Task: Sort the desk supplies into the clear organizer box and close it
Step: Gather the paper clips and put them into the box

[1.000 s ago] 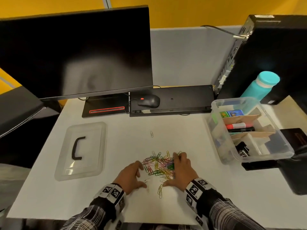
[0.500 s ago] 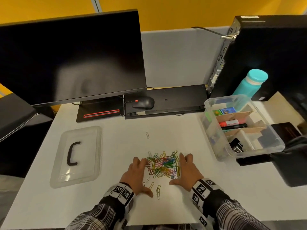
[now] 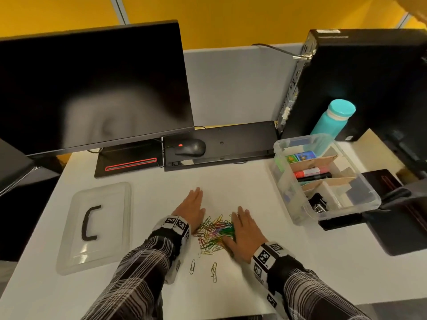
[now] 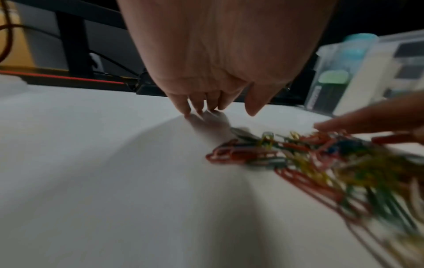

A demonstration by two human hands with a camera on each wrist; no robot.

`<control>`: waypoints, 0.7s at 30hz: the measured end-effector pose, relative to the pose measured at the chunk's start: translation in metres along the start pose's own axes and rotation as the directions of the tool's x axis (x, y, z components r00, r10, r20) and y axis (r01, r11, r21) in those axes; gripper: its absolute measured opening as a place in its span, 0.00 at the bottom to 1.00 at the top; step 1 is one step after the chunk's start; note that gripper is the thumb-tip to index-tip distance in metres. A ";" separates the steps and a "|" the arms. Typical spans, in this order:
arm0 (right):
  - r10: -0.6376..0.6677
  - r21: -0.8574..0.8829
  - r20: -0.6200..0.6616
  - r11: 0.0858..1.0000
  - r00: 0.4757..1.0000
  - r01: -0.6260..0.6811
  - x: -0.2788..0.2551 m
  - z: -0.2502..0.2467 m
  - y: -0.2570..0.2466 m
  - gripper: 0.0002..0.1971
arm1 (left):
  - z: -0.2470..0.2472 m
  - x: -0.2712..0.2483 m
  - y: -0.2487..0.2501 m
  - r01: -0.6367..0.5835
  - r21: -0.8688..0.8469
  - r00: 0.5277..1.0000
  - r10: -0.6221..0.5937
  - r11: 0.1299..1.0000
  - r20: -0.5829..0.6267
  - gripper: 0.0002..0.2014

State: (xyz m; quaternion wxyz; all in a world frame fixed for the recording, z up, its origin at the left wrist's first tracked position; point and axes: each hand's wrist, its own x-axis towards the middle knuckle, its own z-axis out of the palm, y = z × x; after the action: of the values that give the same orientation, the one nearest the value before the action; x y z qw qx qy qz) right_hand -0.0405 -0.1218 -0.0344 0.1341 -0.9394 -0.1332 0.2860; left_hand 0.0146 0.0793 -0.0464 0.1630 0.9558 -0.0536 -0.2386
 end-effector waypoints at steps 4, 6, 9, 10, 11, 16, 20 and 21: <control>-0.142 0.113 0.039 0.984 0.989 0.137 -0.013 0.005 0.001 0.44 | 0.016 -0.033 0.005 -0.146 0.026 0.988 0.144 0.989 0.051 0.31; -0.176 0.192 0.008 0.966 0.984 0.171 -0.019 0.006 0.003 0.49 | 0.029 -0.058 0.006 -0.192 -0.019 0.979 0.193 0.981 0.060 0.36; -0.155 0.103 -0.018 0.982 0.988 0.156 -0.021 0.010 -0.002 0.66 | 0.043 -0.081 0.002 -0.243 0.019 0.970 0.243 0.970 -0.017 0.47; -0.137 0.028 -0.010 0.990 0.991 0.137 -0.021 0.014 -0.005 0.71 | 0.044 -0.087 0.000 -0.227 0.051 0.971 0.230 0.973 -0.065 0.51; -0.121 -0.043 0.003 0.992 0.993 0.121 -0.019 0.017 -0.008 0.74 | 0.043 -0.092 -0.003 -0.188 0.072 0.975 0.195 0.980 -0.107 0.55; -0.084 -0.193 -0.007 0.978 0.996 0.081 -0.009 0.021 -0.014 0.68 | 0.042 -0.109 -0.019 -0.019 0.143 0.990 0.039 0.990 -0.137 0.67; -0.096 -0.150 -0.091 0.985 0.991 0.082 -0.006 0.010 -0.015 0.52 | 0.037 -0.097 -0.021 0.053 -0.047 0.996 -0.056 0.997 -0.069 0.67; -0.102 -0.122 -0.122 0.989 0.987 0.087 -0.008 0.004 -0.015 0.49 | 0.035 -0.091 -0.019 0.053 -0.128 0.996 -0.061 0.990 -0.060 0.64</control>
State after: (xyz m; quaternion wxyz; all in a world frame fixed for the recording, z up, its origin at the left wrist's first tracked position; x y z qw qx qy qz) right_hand -0.0521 -0.1099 -0.0289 0.1008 -0.9547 -0.1850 0.2103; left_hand -0.0817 0.1032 -0.0424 0.2180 0.9518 -0.0059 -0.2155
